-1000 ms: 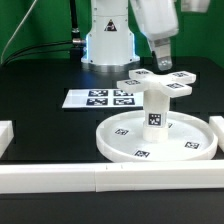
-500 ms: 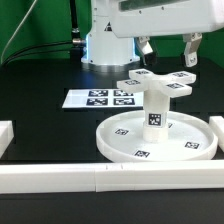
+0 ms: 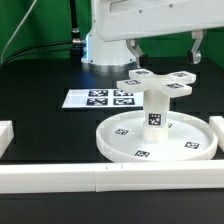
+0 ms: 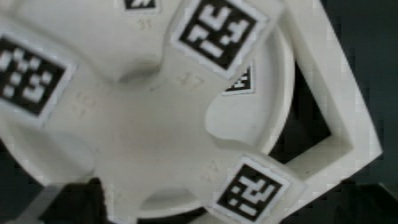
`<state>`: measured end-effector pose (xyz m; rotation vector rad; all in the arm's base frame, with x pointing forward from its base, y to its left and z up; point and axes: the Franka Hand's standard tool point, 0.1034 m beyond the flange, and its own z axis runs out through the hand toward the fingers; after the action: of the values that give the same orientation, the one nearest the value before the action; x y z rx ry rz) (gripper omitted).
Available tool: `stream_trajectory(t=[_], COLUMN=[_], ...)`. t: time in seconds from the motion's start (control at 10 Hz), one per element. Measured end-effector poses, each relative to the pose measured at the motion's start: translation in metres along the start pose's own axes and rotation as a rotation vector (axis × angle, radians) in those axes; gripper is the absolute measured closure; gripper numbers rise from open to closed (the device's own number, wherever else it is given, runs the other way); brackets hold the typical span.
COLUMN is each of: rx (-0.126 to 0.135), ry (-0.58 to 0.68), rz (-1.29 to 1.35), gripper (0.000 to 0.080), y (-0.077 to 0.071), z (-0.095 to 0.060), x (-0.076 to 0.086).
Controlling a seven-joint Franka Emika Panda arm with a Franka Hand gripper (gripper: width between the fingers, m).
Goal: Assemble round table
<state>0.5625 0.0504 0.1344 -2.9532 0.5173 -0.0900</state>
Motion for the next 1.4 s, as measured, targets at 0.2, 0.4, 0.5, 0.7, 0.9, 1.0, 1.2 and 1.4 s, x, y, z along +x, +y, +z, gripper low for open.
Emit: stream_trajectory(t=[0.2, 0.4, 0.5, 0.7, 0.9, 1.0, 1.2, 1.4], rx=[-0.025, -0.029, -0.029, -0.034, -0.056, -0.066, -0.060, -0.056], ry=[-0.007, -0.007, -0.008, -0.010, -0.016, -0.031, -0.081, -0.087], rz=[-0.219, -0.382, -0.417, -0.602, -0.867, -1.018, -1.174, -1.318], gripper=[0.0151, 0.0151, 0.0151, 0.0151, 0.0151, 0.0151, 0.0151, 0.0151], y=[-0.0057, -0.0065, -0.0062, -0.0055, -0.0050, -0.0042, -0.0008, 0.0013], z=[-0.0020, -0.0011, -0.0010, -0.0008, 0.0002, 0.0015, 0.0063, 0.0066], x=[0.0049, 0.0069, 0.0070, 0.0074, 0.0080, 0.0066, 0.0004, 0.0008])
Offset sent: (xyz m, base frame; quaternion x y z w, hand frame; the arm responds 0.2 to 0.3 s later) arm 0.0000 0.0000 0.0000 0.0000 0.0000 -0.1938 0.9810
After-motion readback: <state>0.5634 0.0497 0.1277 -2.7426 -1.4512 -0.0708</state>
